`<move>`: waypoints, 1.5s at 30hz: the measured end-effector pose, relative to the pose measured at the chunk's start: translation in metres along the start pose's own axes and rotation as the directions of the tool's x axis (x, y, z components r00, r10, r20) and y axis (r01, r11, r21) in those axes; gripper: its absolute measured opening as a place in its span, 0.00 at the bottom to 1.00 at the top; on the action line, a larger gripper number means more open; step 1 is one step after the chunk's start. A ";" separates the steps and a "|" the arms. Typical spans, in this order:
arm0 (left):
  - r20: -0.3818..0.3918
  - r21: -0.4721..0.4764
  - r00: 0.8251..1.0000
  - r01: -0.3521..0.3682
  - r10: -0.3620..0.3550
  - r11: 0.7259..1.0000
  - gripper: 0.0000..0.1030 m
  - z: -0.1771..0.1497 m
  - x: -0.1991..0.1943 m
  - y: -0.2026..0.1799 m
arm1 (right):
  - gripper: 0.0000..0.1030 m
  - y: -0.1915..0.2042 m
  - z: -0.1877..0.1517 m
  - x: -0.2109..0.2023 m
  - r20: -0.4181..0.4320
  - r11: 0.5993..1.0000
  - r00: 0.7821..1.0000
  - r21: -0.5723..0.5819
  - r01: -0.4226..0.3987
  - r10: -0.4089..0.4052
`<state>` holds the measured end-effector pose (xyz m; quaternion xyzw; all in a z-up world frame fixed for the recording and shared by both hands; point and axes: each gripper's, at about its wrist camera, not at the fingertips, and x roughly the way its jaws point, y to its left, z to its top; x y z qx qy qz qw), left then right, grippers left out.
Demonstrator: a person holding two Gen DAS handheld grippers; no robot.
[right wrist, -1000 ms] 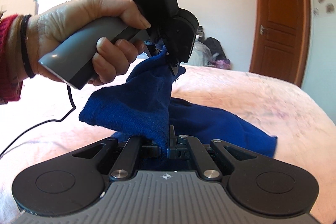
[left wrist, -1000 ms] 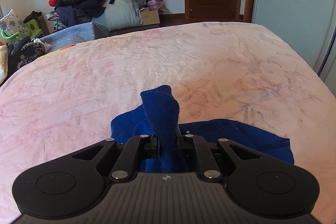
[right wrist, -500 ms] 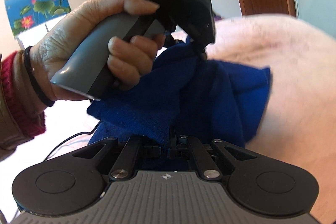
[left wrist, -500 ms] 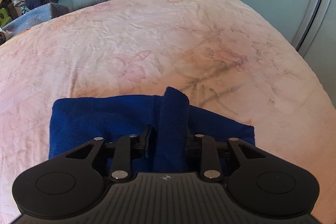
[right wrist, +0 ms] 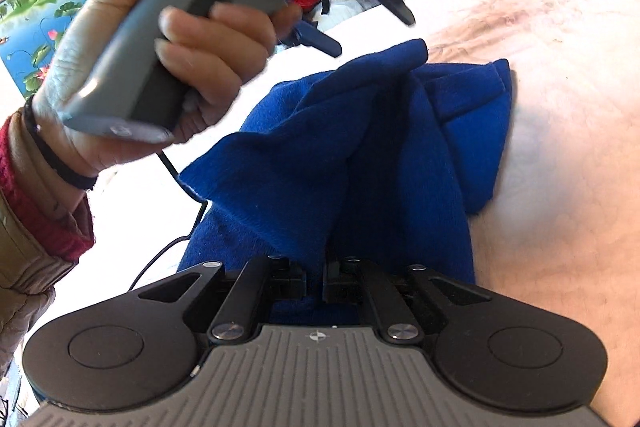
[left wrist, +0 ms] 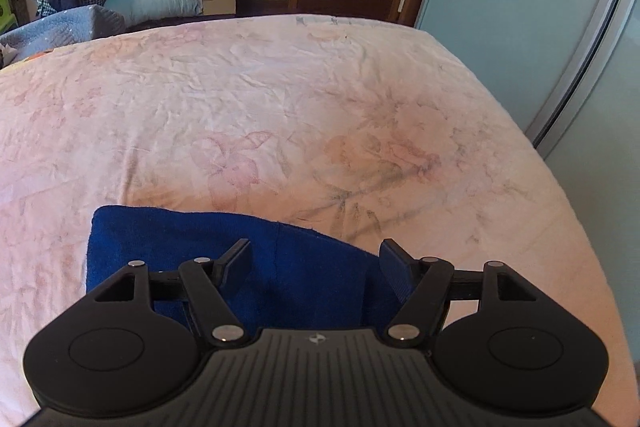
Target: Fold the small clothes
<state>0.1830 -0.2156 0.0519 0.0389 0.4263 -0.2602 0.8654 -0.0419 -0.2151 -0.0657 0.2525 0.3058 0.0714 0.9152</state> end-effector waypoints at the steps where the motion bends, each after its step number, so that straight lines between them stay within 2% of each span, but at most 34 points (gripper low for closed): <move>1: 0.017 -0.019 1.000 0.010 -0.009 1.000 0.68 0.002 -0.007 0.004 | 0.08 -0.003 0.000 0.000 -0.004 1.000 1.000 0.024 -0.014 0.014; 4: 0.074 -0.048 0.997 0.032 -0.029 0.998 0.68 0.005 -0.031 0.018 | 0.11 -0.013 0.000 -0.003 -0.009 0.993 0.998 0.102 -0.054 0.056; 7: 0.134 -0.041 0.991 0.035 -0.029 0.999 0.78 0.004 -0.055 0.029 | 0.17 -0.024 0.002 -0.004 -0.005 0.984 0.997 0.162 -0.074 0.076; 10: 0.174 0.000 0.985 -0.020 0.020 1.000 0.80 -0.010 -0.071 0.037 | 0.19 -0.023 0.002 -0.006 0.004 0.982 0.998 0.178 -0.069 0.069; 13: 0.159 0.012 0.983 -0.098 0.095 0.995 0.80 -0.031 -0.073 0.047 | 0.34 -0.024 0.010 -0.003 0.034 0.978 0.997 0.198 -0.069 0.064; 15: 0.137 0.002 0.985 -0.110 0.109 0.994 0.80 -0.044 -0.070 0.055 | 0.56 -0.025 0.016 -0.003 0.062 0.971 0.995 0.223 -0.084 0.072; 16: 0.128 -0.010 0.986 -0.107 0.107 0.994 0.80 -0.049 -0.069 0.059 | 0.57 -0.025 0.019 -0.002 0.072 0.969 0.994 0.229 -0.094 0.080; 17: 0.117 -0.024 0.988 -0.103 0.105 0.994 0.80 -0.056 -0.069 0.063 | 0.56 -0.024 0.022 0.000 0.079 0.971 0.994 0.220 -0.096 0.080; 19: 0.092 -0.044 0.991 -0.098 0.101 0.994 0.80 -0.066 -0.065 0.069 | 0.48 -0.020 0.027 0.004 0.074 0.980 0.996 0.192 -0.052 0.038; 20: 0.076 -0.052 0.992 -0.096 0.100 0.994 0.80 -0.072 -0.064 0.072 | 0.22 -0.020 0.029 0.006 0.058 0.981 0.998 0.194 -0.022 0.011; 21: 0.066 -0.057 0.993 -0.094 0.097 0.994 0.80 -0.077 -0.063 0.075 | 0.10 -0.023 0.030 0.007 0.043 0.978 0.999 0.209 -0.010 0.001; 24: 0.051 -0.056 0.996 -0.070 0.072 0.996 0.80 -0.095 -0.066 0.081 | 0.08 -0.037 0.027 -0.002 0.038 0.966 0.999 0.258 -0.021 0.011; 26: 0.049 -0.032 0.997 -0.060 0.061 0.998 0.80 -0.104 -0.070 0.081 | 0.08 -0.042 0.024 -0.009 0.031 0.964 0.999 0.260 -0.049 0.042; 29: 0.056 -0.003 0.995 -0.087 0.087 0.996 0.80 -0.111 -0.074 0.078 | 0.08 -0.050 0.023 -0.011 0.014 0.957 0.998 0.284 -0.056 0.054; 32: 0.061 0.033 0.995 -0.086 0.084 0.996 0.80 -0.114 -0.074 0.069 | 0.08 -0.049 0.023 -0.012 -0.006 0.965 0.999 0.256 -0.048 0.051; 35: 0.078 0.074 0.992 -0.103 0.097 0.992 0.80 -0.118 -0.073 0.058 | 0.19 -0.050 0.026 -0.014 -0.023 0.968 0.999 0.247 -0.035 0.042; 37: 0.103 0.103 0.987 -0.132 0.122 0.986 0.80 -0.122 -0.074 0.051 | 0.25 -0.051 0.029 -0.028 0.004 0.979 1.000 0.205 -0.018 0.017; 38: 0.115 0.117 0.985 -0.143 0.129 0.983 0.80 -0.125 -0.075 0.047 | 0.33 -0.050 0.034 -0.036 0.039 0.982 0.999 0.188 0.017 -0.025; 40: 0.127 0.137 0.983 -0.153 0.136 0.979 0.80 -0.129 -0.074 0.041 | 0.34 -0.051 0.052 -0.044 0.101 0.985 0.990 0.155 0.081 -0.098; 43: 0.132 0.159 0.984 -0.141 0.120 0.977 0.80 -0.137 -0.074 0.031 | 0.34 -0.058 0.088 -0.028 0.131 0.991 0.990 0.127 0.043 -0.059; 45: 0.131 0.180 0.985 -0.133 0.110 0.975 0.80 -0.143 -0.072 0.023 | 0.41 -0.069 0.110 -0.001 0.105 0.987 0.994 0.161 0.005 -0.022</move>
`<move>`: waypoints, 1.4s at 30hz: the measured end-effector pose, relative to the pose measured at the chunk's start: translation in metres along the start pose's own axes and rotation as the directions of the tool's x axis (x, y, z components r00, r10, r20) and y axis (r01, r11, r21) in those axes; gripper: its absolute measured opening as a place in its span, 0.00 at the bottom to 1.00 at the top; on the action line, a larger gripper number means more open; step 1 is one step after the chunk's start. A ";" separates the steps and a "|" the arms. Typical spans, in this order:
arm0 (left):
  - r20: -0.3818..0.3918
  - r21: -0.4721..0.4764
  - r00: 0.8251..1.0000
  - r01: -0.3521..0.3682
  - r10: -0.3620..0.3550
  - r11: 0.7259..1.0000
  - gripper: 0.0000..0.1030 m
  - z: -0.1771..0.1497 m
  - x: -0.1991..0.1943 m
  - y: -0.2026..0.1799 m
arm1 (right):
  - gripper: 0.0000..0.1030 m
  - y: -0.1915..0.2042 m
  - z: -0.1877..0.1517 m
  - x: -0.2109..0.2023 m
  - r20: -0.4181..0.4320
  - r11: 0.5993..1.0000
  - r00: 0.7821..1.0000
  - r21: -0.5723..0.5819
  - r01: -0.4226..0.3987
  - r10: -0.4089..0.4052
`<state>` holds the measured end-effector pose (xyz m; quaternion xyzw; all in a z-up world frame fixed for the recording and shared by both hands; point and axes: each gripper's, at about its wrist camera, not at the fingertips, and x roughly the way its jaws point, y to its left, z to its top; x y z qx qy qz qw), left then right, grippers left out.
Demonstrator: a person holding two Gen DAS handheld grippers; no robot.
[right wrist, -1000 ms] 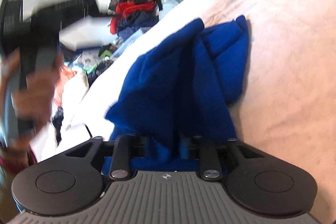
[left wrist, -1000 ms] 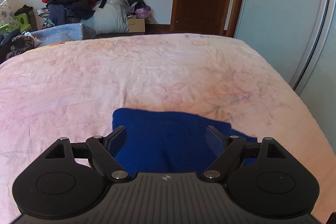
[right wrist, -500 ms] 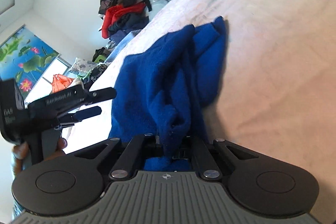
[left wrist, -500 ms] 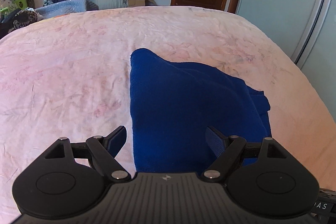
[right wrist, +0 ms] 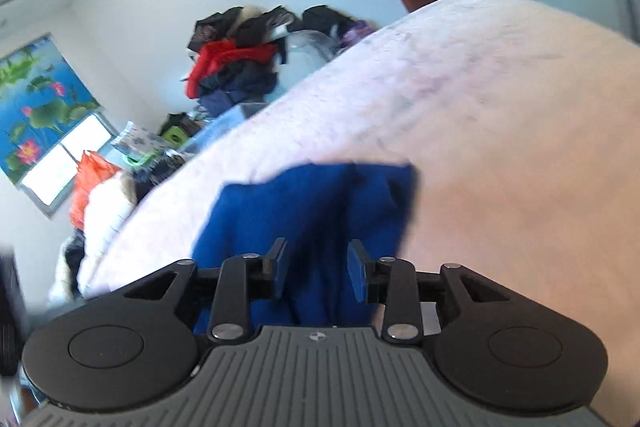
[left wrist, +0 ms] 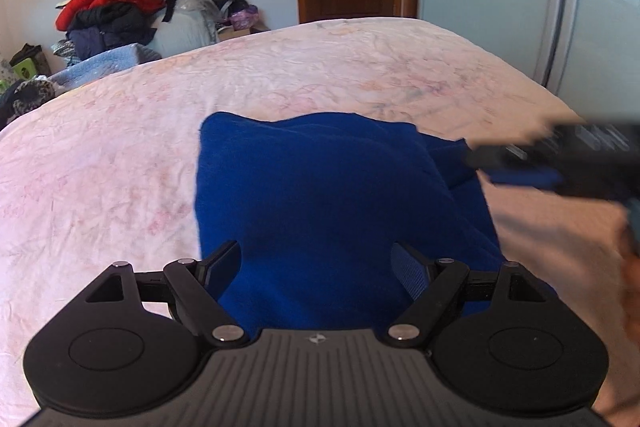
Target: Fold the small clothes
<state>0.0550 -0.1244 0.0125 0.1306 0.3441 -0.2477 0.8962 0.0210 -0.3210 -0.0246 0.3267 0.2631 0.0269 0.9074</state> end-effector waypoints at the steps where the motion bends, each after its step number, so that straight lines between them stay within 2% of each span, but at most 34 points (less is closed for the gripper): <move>1: -0.001 0.012 1.000 0.002 -0.002 1.000 0.80 -0.002 0.000 -0.004 | 0.42 -0.005 0.008 0.015 -0.023 1.000 1.000 0.025 -0.017 0.018; 5: -0.006 0.051 1.000 -0.001 0.001 0.999 0.80 -0.007 0.004 -0.015 | 0.47 -0.016 0.022 0.068 -0.129 0.990 0.989 0.130 -0.059 0.076; 6: -0.011 0.053 1.000 0.004 -0.003 0.999 0.80 -0.008 0.006 -0.016 | 0.42 -0.015 0.022 0.076 -0.128 0.989 0.989 0.138 -0.057 0.075; 7: -0.016 0.054 1.000 0.010 -0.009 0.999 0.80 -0.009 0.007 -0.018 | 0.31 -0.014 0.022 0.078 -0.119 0.991 0.991 0.129 -0.048 0.063; 8: -0.022 0.056 1.000 0.014 -0.013 0.998 0.80 -0.010 0.008 -0.019 | 0.10 -0.012 0.024 0.079 -0.114 0.994 0.993 0.104 -0.027 0.039; 13: -0.033 0.061 0.999 0.017 -0.015 0.998 0.80 -0.014 0.014 -0.021 | 0.07 -0.013 0.031 0.069 -0.040 0.996 0.995 -0.022 0.087 -0.088; 14: -0.036 0.061 0.999 0.013 -0.011 0.998 0.80 -0.014 0.015 -0.021 | 0.07 -0.014 0.031 0.071 -0.045 0.995 0.995 -0.033 0.089 -0.091; 16: -0.039 0.059 0.999 0.009 -0.007 0.998 0.80 -0.016 0.017 -0.021 | 0.19 -0.012 0.029 0.073 -0.068 0.993 0.992 -0.059 0.107 -0.111; 18: -0.040 0.055 0.999 0.010 -0.008 0.998 0.80 -0.017 0.018 -0.020 | 0.30 -0.003 0.025 0.058 -0.013 0.980 0.986 -0.112 0.166 -0.169; 20: -0.039 0.055 0.999 0.013 -0.011 0.998 0.80 -0.018 0.019 -0.019 | 0.30 0.010 0.021 0.037 0.082 0.952 0.969 -0.182 0.245 -0.233; 21: -0.038 0.057 0.999 0.011 -0.009 0.998 0.80 -0.019 0.019 -0.020 | 0.30 0.017 0.019 0.029 0.103 0.945 0.969 -0.222 0.241 -0.223; 22: -0.038 0.058 0.999 0.009 -0.007 0.998 0.80 -0.020 0.019 -0.020 | 0.30 0.024 0.015 0.022 0.097 0.944 0.978 -0.261 0.202 -0.183; 24: -0.036 0.061 0.999 0.005 -0.003 0.998 0.82 -0.022 0.019 -0.022 | 0.30 0.036 0.006 0.017 0.005 0.943 0.996 -0.323 0.085 -0.089; 25: -0.035 0.062 0.999 0.002 0.000 0.998 0.82 -0.022 0.020 -0.023 | 0.37 0.041 0.001 0.020 -0.045 0.936 0.996 -0.347 0.056 -0.076; 27: -0.030 0.061 1.000 -0.008 0.010 0.998 0.82 -0.024 0.019 -0.024 | 0.35 0.047 -0.010 0.028 -0.093 0.909 0.987 -0.408 0.083 -0.132; 29: -0.027 0.056 0.999 -0.015 0.017 0.998 0.82 -0.027 0.016 -0.024 | 0.36 0.046 -0.017 0.037 -0.093 0.874 0.968 -0.456 0.167 -0.233; 31: -0.026 0.053 0.999 -0.019 0.020 0.998 0.82 -0.029 0.014 -0.024 | 0.45 0.040 -0.021 0.037 -0.089 0.882 0.962 -0.429 0.197 -0.258; 33: -0.018 0.047 1.000 -0.023 0.024 0.999 0.82 -0.030 0.011 -0.022 | 0.46 0.040 -0.022 0.026 -0.070 0.897 0.969 -0.399 0.191 -0.238; 36: -0.020 0.033 1.000 -0.020 0.021 0.999 0.82 -0.029 0.011 -0.019 | 0.46 0.046 -0.029 0.014 -0.039 0.889 0.973 -0.416 0.191 -0.227; 39: -0.020 0.031 1.000 -0.017 0.018 0.999 0.82 -0.031 0.006 -0.019 | 0.46 0.038 -0.036 0.021 -0.069 0.877 0.959 -0.428 0.220 -0.274; 42: -0.004 0.043 1.000 -0.024 0.024 0.999 0.82 -0.034 -0.004 -0.016 | 0.49 0.030 -0.037 0.012 -0.063 0.908 0.966 -0.363 0.211 -0.249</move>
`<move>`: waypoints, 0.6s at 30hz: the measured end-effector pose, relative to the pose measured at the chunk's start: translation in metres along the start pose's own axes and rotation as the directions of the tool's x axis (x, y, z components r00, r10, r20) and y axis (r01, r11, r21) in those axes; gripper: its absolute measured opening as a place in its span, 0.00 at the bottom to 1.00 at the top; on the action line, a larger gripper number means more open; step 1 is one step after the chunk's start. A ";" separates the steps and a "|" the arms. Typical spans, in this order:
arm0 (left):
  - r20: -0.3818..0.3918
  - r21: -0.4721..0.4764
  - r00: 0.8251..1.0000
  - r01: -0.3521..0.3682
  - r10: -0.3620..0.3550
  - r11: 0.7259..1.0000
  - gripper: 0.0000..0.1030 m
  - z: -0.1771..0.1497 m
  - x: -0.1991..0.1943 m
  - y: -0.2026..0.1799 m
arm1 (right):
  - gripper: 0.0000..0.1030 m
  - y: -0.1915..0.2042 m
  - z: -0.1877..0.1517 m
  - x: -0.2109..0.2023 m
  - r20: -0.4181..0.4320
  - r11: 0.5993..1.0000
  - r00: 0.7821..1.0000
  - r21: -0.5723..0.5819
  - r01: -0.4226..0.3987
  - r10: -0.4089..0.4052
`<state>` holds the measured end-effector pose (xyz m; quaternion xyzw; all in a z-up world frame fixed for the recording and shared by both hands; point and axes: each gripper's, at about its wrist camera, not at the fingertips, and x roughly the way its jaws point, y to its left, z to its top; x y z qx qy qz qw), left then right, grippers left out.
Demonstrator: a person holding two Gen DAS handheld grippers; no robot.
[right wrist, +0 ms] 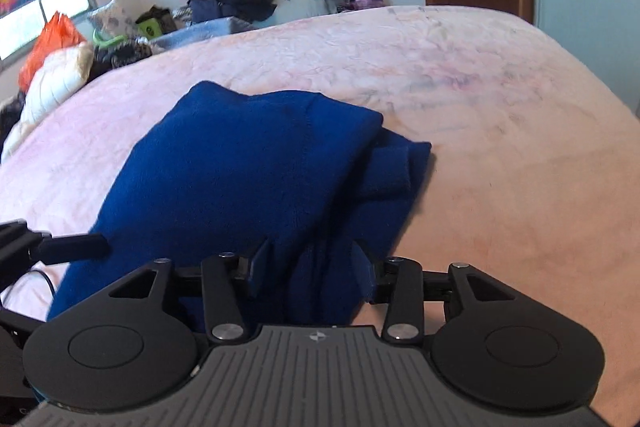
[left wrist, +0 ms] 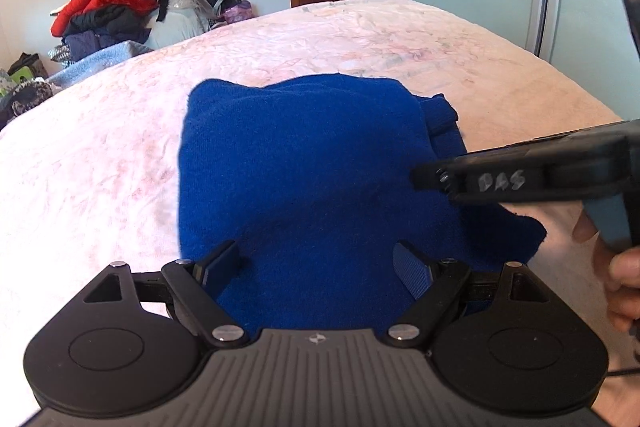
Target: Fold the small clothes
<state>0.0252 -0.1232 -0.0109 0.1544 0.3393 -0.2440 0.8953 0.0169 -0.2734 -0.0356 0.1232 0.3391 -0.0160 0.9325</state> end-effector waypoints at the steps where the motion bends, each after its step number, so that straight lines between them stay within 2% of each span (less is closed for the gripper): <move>1: 0.017 -0.001 1.000 -0.005 0.005 1.000 0.82 -0.001 -0.004 0.004 | 0.51 -0.001 -0.001 -0.006 0.019 1.000 1.000 0.010 0.000 0.000; 5: 0.063 -0.054 0.998 -0.021 0.025 0.998 0.82 -0.003 -0.013 0.032 | 0.70 -0.010 -0.008 -0.026 0.059 0.999 0.998 0.029 0.022 -0.024; 7: 0.061 -0.105 0.998 0.002 0.005 0.994 0.82 -0.005 -0.012 0.053 | 0.72 -0.020 -0.012 -0.030 0.037 0.998 0.999 0.061 0.015 -0.017; 8: 0.046 -0.130 0.999 0.017 -0.011 0.991 0.82 -0.006 -0.008 0.062 | 0.72 -0.026 -0.014 -0.031 0.021 0.997 1.000 0.083 -0.004 0.002; 10: -0.004 -0.189 0.998 0.060 -0.062 0.980 0.82 -0.010 0.002 0.080 | 0.72 -0.036 -0.021 -0.031 -0.018 0.986 0.996 0.141 -0.089 0.092; 12: -0.026 -0.262 0.988 0.138 -0.150 0.955 0.82 -0.019 0.010 0.097 | 0.74 -0.039 -0.028 -0.030 -0.032 0.969 0.982 0.171 -0.180 0.188; 14: -0.009 -0.343 0.972 0.218 -0.235 0.914 0.84 -0.032 0.015 0.111 | 0.73 -0.035 -0.031 -0.027 -0.044 0.952 0.962 0.163 -0.260 0.270; 16: 0.026 -0.366 0.964 0.254 -0.263 0.895 0.84 -0.039 0.013 0.115 | 0.72 -0.027 -0.032 -0.021 -0.055 0.928 0.938 0.172 -0.330 0.343; 18: 0.040 -0.372 0.954 0.289 -0.296 0.882 0.84 -0.041 0.011 0.116 | 0.66 -0.020 -0.031 -0.011 -0.066 0.893 0.903 0.200 -0.404 0.424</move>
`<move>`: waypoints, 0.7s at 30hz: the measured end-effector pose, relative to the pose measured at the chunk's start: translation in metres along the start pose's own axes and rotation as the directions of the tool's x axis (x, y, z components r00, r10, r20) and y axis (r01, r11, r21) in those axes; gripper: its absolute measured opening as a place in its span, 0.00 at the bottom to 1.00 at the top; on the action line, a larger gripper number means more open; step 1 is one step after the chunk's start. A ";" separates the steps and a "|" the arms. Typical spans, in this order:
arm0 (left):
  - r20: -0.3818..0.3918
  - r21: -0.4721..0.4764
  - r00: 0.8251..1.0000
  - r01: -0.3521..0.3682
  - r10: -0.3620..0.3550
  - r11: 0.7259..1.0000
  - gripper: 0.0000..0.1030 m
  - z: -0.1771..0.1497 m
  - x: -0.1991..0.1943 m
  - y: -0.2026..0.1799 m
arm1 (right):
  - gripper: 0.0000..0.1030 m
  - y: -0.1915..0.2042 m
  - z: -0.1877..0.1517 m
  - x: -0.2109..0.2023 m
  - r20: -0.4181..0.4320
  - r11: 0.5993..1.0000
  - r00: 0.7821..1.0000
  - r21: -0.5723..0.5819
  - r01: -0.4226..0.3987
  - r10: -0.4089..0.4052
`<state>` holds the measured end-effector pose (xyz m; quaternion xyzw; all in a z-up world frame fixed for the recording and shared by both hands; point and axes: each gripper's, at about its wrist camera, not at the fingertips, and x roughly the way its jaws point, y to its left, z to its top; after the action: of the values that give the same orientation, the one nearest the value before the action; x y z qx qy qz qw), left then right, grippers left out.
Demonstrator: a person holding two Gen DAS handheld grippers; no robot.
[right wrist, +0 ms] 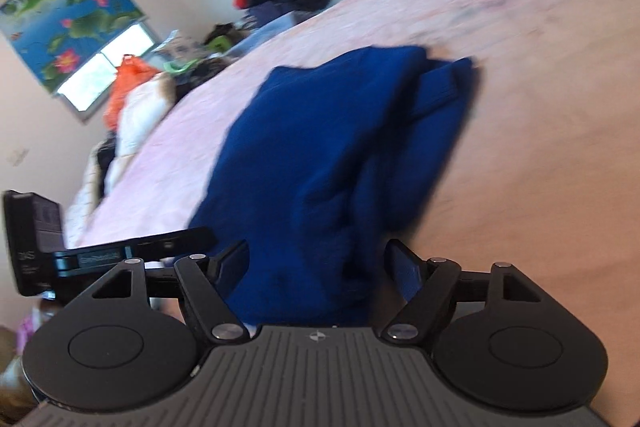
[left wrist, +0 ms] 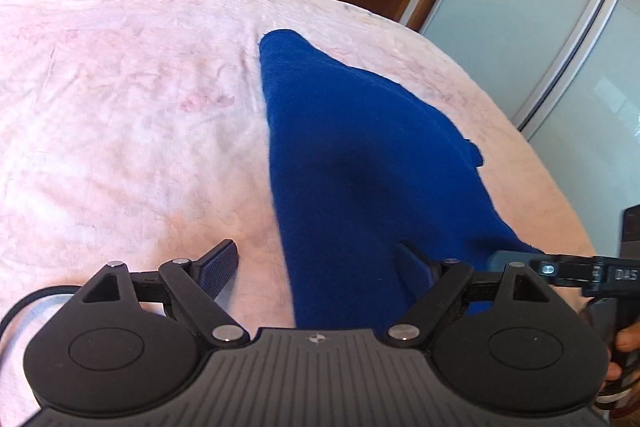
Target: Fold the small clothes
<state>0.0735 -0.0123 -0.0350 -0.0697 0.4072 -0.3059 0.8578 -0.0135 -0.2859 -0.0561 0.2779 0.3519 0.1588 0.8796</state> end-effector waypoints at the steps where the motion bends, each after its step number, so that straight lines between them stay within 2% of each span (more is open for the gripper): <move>1: -0.005 -0.009 1.000 0.031 -0.031 0.999 0.84 0.000 0.000 0.000 | 0.65 0.000 0.000 0.005 0.006 1.000 1.000 0.010 -0.016 0.015; 2: -0.010 -0.020 0.998 0.060 -0.060 0.998 0.83 0.000 -0.001 0.001 | 0.59 0.000 0.001 0.009 0.021 1.000 1.000 0.021 -0.020 0.019; 3: -0.014 -0.025 0.997 0.077 -0.077 0.997 0.73 -0.001 0.000 -0.001 | 0.46 -0.001 0.001 0.011 0.031 0.999 0.999 0.041 -0.014 0.013; 4: -0.029 -0.025 0.995 0.099 -0.100 0.995 0.58 -0.002 0.001 -0.001 | 0.38 -0.005 0.002 0.013 0.036 0.997 0.999 0.078 0.003 -0.006; 5: -0.053 -0.029 0.993 0.107 -0.109 0.994 0.36 -0.001 0.004 -0.002 | 0.20 -0.008 0.002 0.014 0.038 0.993 0.999 0.112 0.024 -0.028; 8: -0.045 -0.033 0.995 0.087 -0.088 0.996 0.18 -0.002 0.003 0.001 | 0.18 -0.010 -0.005 0.012 0.059 0.987 0.998 0.163 0.015 -0.025; 10: -0.022 -0.036 0.997 0.076 -0.077 0.996 0.15 0.003 -0.003 0.001 | 0.18 0.000 -0.008 0.011 0.067 0.988 0.997 0.154 0.025 -0.035; 14: 0.049 0.005 0.998 0.044 -0.045 0.999 0.14 0.017 -0.024 -0.003 | 0.17 0.016 -0.006 0.010 0.084 0.993 0.996 0.119 -0.015 0.005; 17: -0.007 0.042 1.000 0.020 -0.020 0.999 0.14 0.012 -0.021 -0.007 | 0.20 0.023 -0.005 0.016 0.044 0.994 0.996 0.076 0.078 -0.081; 19: -0.021 0.087 0.999 -0.039 0.041 0.995 0.15 0.002 -0.019 -0.013 | 0.29 0.025 -0.009 0.012 0.029 0.989 0.989 0.048 0.142 -0.144; 21: -0.011 0.108 0.998 -0.065 0.067 0.992 0.20 -0.005 -0.024 -0.015 | 0.36 0.028 -0.017 -0.001 0.042 0.987 0.986 0.029 0.161 -0.162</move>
<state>0.0513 -0.0103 -0.0171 -0.0074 0.3984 -0.2993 0.8670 -0.0287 -0.2570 -0.0490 0.2631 0.3558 0.0764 0.8935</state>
